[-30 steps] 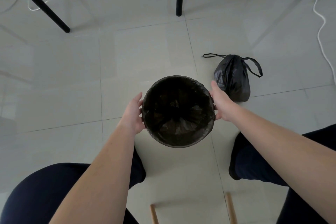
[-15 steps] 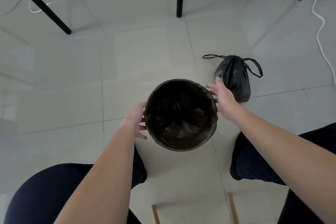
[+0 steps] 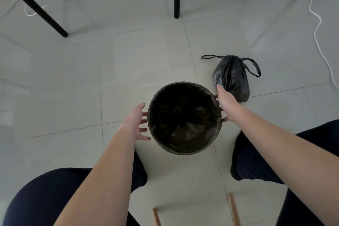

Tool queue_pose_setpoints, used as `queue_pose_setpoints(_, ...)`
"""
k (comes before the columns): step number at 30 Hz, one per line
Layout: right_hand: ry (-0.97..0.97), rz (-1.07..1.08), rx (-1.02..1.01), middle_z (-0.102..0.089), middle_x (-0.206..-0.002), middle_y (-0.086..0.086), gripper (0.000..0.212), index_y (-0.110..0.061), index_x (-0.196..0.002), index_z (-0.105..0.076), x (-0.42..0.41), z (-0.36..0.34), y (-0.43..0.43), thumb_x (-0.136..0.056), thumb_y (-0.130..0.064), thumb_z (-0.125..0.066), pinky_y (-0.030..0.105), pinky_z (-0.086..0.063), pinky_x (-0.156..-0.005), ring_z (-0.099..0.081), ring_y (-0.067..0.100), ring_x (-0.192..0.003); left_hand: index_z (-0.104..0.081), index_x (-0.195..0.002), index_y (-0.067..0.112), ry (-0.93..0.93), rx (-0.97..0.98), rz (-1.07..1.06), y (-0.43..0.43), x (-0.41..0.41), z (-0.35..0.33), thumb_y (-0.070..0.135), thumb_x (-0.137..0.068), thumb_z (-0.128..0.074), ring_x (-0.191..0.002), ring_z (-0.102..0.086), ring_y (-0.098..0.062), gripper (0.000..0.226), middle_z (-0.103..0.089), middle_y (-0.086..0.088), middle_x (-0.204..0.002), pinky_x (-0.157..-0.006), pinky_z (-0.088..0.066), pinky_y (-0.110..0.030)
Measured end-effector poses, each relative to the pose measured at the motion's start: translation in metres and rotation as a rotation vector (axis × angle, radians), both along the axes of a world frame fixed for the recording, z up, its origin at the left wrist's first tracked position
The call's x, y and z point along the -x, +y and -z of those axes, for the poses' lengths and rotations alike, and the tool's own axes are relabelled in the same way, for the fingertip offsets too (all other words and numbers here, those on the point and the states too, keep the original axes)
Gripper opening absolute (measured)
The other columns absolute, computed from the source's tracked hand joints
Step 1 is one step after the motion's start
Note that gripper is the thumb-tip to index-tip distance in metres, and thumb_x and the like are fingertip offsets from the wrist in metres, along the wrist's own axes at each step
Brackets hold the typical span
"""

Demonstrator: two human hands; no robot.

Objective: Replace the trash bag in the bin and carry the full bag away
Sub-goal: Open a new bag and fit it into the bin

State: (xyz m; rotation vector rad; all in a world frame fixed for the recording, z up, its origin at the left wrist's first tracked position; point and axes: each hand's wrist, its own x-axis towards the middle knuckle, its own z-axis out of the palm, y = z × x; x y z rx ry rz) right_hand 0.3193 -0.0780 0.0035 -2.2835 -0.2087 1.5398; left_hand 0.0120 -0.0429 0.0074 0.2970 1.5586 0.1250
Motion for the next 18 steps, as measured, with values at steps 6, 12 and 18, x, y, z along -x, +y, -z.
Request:
queue_pose_setpoints(6, 0.143, -0.068, -0.035, -0.066, -0.124, 0.003, 0.06, -0.023, -0.129, -0.057, 0.012, -0.005, -0.005, -0.1, -0.069, -0.03, 0.041, -0.053, -0.074, -0.063, 0.023, -0.092, -0.066, -0.118, 0.025, -0.142, 0.003, -0.019, -0.003, -0.005, -0.008, 0.067, -0.099, -0.052, -0.117, -0.061, -0.036, 0.048, -0.065, -0.007, -0.132, -0.077, -0.054, -0.058)
queue_pose_setpoints(12, -0.135, -0.198, -0.046, -0.056, -0.126, 0.013, 0.059, -0.008, -0.128, -0.05, 0.007, -0.012, 0.006, -0.102, -0.052, -0.021, 0.054, -0.053, -0.085, -0.055, 0.035, -0.109, -0.067, -0.117, 0.018, 0.014, -0.048, -0.068, 0.004, -0.006, -0.004, 0.054, -0.102, -0.054, -0.117, -0.063, -0.036, 0.042, -0.064, -0.012, -0.134, -0.091, -0.056, -0.059)
queue_pose_setpoints(18, 0.027, -0.17, -0.074, -0.052, -0.142, 0.002, 0.063, -0.027, -0.153, -0.042, 0.023, -0.021, 0.0, -0.104, -0.065, -0.028, 0.038, -0.045, -0.063, -0.056, 0.024, -0.097, -0.071, -0.112, 0.024, -0.091, -0.097, 0.056, 0.004, -0.013, -0.018, 0.062, -0.093, -0.065, -0.117, -0.062, -0.035, 0.043, -0.066, -0.01, -0.127, -0.086, -0.058, -0.055)
